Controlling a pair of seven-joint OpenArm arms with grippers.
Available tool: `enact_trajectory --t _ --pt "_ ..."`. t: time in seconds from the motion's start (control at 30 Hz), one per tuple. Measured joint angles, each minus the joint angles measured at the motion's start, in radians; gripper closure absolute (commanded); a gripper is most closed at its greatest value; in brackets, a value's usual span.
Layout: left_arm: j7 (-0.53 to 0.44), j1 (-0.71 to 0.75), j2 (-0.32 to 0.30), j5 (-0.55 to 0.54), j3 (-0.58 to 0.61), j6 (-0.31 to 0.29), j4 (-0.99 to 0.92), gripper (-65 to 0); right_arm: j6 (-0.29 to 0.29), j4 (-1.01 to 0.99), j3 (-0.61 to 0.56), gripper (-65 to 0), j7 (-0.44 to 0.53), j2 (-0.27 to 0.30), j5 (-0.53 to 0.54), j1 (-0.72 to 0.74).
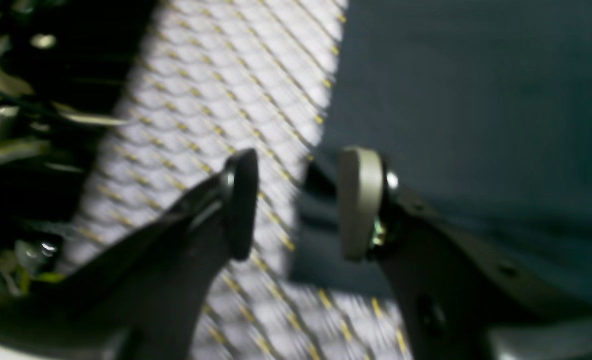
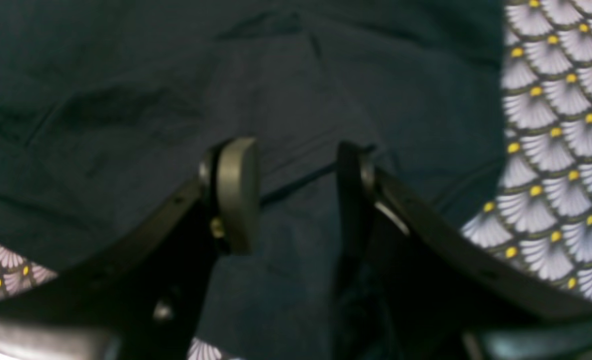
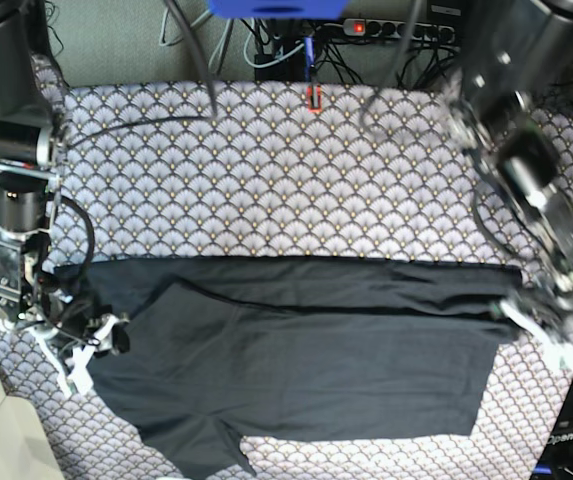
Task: Fold the T-shirt properly
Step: 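Lower the folded edge onto the shirt with both grippers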
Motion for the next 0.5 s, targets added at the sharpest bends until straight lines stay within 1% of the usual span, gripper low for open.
enact_trajectory --t 0.07,0.13,0.17,0.23,0.33,0.43,0.5 --pt "0.009 0.058 0.029 0.009 0.000 0.000 -0.003 -25.8 0.000 0.001 0.000 -26.9 0.003 -0.002 0.001 0.000" --pt "0.017 0.084 0.037 0.017 0.000 -0.012 -0.023 -25.7 0.001 0.001 0.000 -26.9 0.003 -0.003 0.002 -0.009" --pt "0.001 0.083 0.037 0.018 -0.001 -0.010 -0.031 -25.7 0.000 0.001 0.000 -26.9 0.001 -0.003 -0.001 -0.011" --pt "-0.093 0.066 0.030 0.008 -0.001 0.009 -0.068 -25.6 0.000 0.001 0.000 -26.9 -0.003 -0.002 0.000 -0.014" --pt "-0.118 0.054 0.030 0.005 0.002 0.004 -0.133 -25.6 0.000 0.001 0.000 -26.9 -0.002 -0.003 0.000 -0.011" --pt "-0.102 0.056 0.035 0.013 -0.001 0.005 -0.165 -25.6 0.000 0.001 0.000 -26.9 0.000 -0.006 0.002 -0.015" --pt "-0.105 0.027 0.029 0.016 -0.003 0.009 -0.192 -25.6 0.000 0.001 0.000 -26.9 0.003 -0.006 0.001 -0.023"
